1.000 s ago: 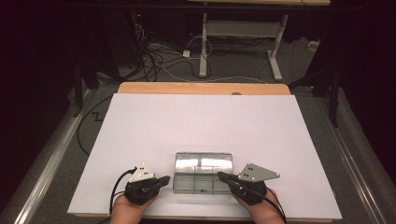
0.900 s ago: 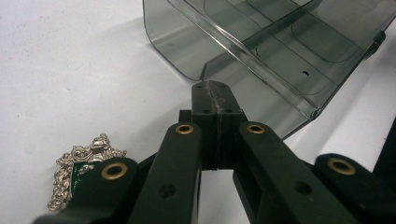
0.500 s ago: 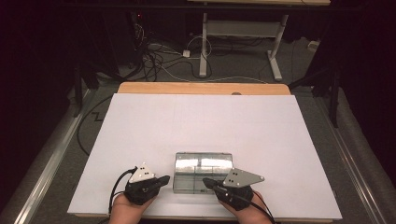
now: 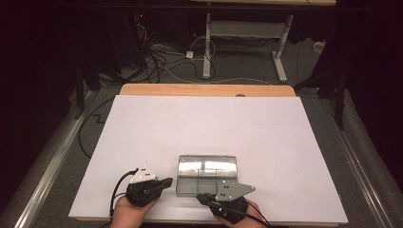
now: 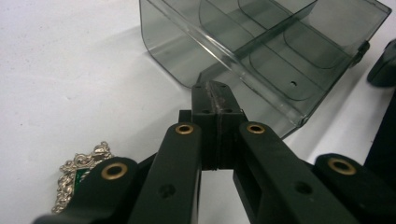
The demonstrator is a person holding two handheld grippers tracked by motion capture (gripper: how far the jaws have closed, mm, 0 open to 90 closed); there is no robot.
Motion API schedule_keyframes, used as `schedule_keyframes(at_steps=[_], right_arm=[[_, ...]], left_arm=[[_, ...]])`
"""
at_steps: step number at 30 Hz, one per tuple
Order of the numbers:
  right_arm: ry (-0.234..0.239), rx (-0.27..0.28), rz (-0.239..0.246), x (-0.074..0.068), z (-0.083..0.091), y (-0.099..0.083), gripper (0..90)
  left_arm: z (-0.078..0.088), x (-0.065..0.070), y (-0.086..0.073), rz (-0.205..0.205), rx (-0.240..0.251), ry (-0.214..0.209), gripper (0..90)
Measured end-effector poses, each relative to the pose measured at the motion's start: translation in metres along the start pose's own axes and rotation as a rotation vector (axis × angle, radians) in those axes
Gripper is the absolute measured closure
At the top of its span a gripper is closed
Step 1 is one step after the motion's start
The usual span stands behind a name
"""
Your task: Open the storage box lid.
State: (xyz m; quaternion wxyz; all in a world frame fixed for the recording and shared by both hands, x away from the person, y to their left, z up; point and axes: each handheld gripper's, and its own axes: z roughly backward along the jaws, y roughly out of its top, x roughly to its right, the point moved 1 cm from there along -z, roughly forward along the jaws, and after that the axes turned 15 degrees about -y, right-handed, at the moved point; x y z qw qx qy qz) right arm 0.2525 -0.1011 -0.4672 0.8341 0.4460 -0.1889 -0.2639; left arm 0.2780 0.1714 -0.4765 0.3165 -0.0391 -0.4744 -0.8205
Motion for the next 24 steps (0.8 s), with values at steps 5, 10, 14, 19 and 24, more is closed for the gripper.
schedule_keyframes(at_steps=[5,10,14,19,24], right_arm=[[0.007,-0.045,0.001,-0.002,-0.004,-0.007,90.0],[-0.012,-0.090,-0.018,0.003,-0.004,-0.016,90.0],[-0.032,-0.113,-0.035,0.006,-0.002,-0.021,90.0],[-0.034,-0.121,-0.050,0.010,-0.002,-0.023,90.0],[-0.030,-0.134,-0.044,0.009,-0.002,-0.027,90.0]], left_arm=[[0.000,0.005,-0.004,0.019,-0.041,-0.002,87.3],[-0.006,0.007,-0.003,0.002,-0.079,-0.003,87.3],[-0.010,0.006,-0.002,0.005,-0.104,-0.007,87.3],[-0.008,0.005,-0.004,0.018,-0.110,-0.008,87.3],[-0.012,0.009,-0.004,0.015,-0.127,-0.020,87.3]])
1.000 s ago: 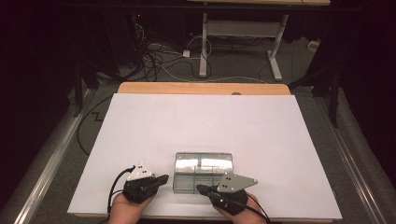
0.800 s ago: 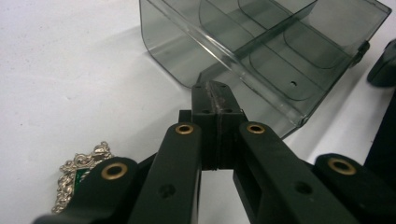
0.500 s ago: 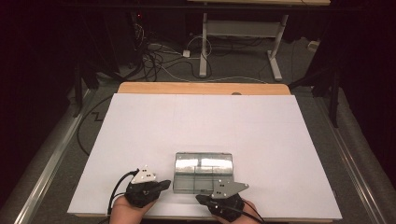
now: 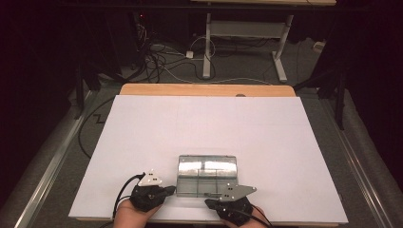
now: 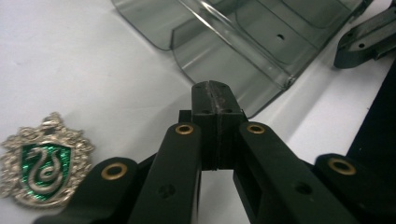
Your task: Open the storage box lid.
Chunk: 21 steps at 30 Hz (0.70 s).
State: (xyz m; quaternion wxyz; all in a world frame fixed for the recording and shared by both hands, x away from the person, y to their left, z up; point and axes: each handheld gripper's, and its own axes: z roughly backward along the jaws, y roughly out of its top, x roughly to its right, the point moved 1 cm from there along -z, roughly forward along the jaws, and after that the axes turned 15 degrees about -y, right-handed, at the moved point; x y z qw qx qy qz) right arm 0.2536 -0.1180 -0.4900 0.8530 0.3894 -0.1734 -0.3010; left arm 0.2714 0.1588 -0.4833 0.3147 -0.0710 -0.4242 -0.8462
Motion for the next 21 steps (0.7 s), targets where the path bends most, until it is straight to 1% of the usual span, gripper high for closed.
schedule_keyframes(at_steps=[2,5,9,13,19,21], right_arm=[[-0.004,0.003,-0.001,0.0005,0.0014,-0.0007,90.0],[-0.005,0.004,-0.002,0.0016,0.0024,-0.0010,90.0],[-0.003,0.009,0.005,0.0011,0.0014,0.0008,90.0],[0.001,0.000,0.012,0.0000,-0.0015,0.0013,90.0],[0.001,0.001,-0.011,0.0018,-0.0023,0.0028,90.0],[0.000,0.007,-0.009,0.0027,-0.0027,0.0033,90.0]], left_arm=[[-0.0014,0.0011,0.0008,-0.008,-0.008,0.012,87.3],[-0.0019,0.0000,0.0004,-0.003,-0.006,0.005,87.3],[-0.0019,0.0003,0.0004,-0.008,-0.007,0.008,87.3],[-0.0015,0.0010,-0.0004,-0.013,-0.005,0.007,87.3],[-0.0011,0.0018,-0.0009,-0.020,-0.005,0.009,87.3],[-0.0012,0.0017,-0.0008,-0.020,-0.003,0.009,87.3]])
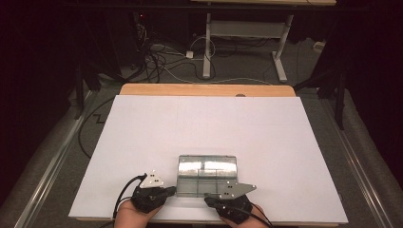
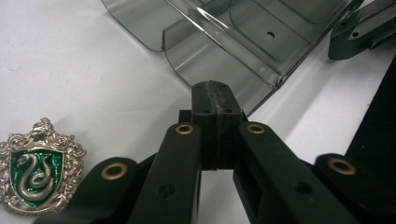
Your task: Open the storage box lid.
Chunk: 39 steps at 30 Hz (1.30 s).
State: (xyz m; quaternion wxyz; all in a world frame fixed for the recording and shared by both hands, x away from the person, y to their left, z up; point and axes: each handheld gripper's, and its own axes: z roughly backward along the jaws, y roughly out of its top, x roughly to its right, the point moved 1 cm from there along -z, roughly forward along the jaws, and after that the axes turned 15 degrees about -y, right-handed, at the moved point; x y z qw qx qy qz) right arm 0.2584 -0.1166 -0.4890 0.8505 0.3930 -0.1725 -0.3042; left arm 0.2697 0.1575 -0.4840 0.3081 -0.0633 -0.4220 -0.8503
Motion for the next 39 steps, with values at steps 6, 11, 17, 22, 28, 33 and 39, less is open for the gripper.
schedule_keyframes(at_steps=[6,11,17,22,28,33,39], right_arm=[[0.000,0.004,-0.010,0.0008,0.0002,0.0000,90.0],[0.006,0.013,-0.022,0.0007,0.0012,0.0003,90.0],[0.016,0.028,-0.020,0.0020,0.0013,0.0004,90.0],[0.022,0.035,-0.022,0.0021,0.0017,0.0006,90.0],[0.025,0.035,-0.024,0.0020,0.0020,0.0006,90.0],[0.026,0.038,-0.023,0.0017,0.0021,0.0007,90.0],[0.027,0.042,-0.027,0.0014,0.0025,0.0011,90.0]], left_arm=[[0.0012,0.0003,0.0005,-0.006,0.007,0.000,87.3],[0.0012,0.0003,0.0007,-0.007,0.006,0.000,87.3],[0.0012,0.0005,0.0009,-0.010,0.006,0.003,87.3],[0.0014,0.0005,0.0011,-0.011,0.005,0.004,87.3],[0.0014,0.0007,0.0012,-0.016,0.004,0.006,87.3],[0.0016,0.0009,0.0014,-0.019,0.004,0.008,87.3],[0.0019,0.0008,0.0017,-0.022,0.004,0.009,87.3]])
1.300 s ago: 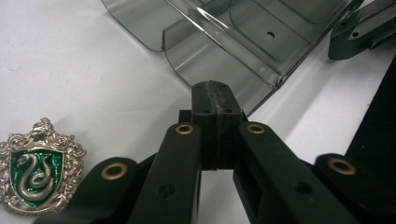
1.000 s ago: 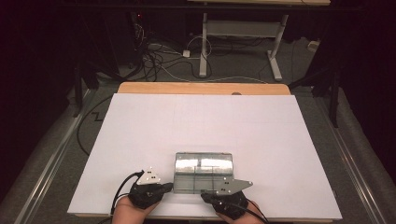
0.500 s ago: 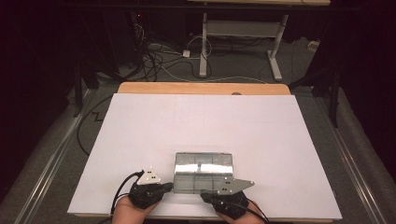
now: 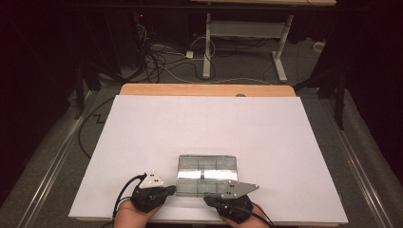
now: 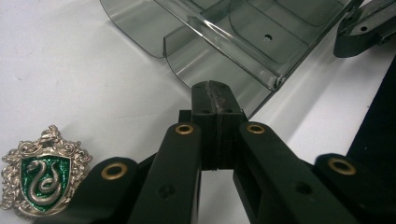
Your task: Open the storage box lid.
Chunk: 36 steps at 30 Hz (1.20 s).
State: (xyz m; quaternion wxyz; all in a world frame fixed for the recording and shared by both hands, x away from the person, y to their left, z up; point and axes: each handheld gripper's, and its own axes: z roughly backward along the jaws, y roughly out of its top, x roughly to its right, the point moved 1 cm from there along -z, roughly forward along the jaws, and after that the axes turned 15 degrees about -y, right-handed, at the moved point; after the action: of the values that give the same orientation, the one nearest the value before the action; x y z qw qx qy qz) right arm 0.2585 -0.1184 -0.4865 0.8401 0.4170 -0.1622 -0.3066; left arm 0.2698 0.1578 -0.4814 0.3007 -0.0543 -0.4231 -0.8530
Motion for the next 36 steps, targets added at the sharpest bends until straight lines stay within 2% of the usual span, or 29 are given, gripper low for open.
schedule_keyframes(at_steps=[14,23,27,28,29,36], right_arm=[[0.005,0.003,0.006,-0.0008,0.0006,0.0002,90.0],[-0.013,-0.016,0.000,0.0006,-0.0010,-0.0009,90.0],[-0.009,-0.001,0.000,0.0005,-0.0001,-0.0004,90.0],[-0.008,0.006,-0.008,0.0005,0.0003,-0.0001,90.0],[-0.006,0.010,-0.005,0.0011,0.0009,0.0002,90.0],[-0.001,0.012,-0.006,0.0012,0.0019,0.0002,90.0]], left_arm=[[-0.0003,0.0007,0.0004,-0.007,-0.005,0.007,87.3],[0.0000,0.0008,0.0007,-0.013,-0.005,0.010,87.3],[-0.0001,0.0009,0.0007,-0.014,-0.005,0.011,87.3],[-0.0027,0.0044,0.0001,0.031,0.028,0.000,87.3],[-0.0001,0.0010,0.0007,-0.014,-0.006,0.011,87.2],[-0.0001,0.0011,0.0008,-0.015,-0.005,0.012,87.3]])
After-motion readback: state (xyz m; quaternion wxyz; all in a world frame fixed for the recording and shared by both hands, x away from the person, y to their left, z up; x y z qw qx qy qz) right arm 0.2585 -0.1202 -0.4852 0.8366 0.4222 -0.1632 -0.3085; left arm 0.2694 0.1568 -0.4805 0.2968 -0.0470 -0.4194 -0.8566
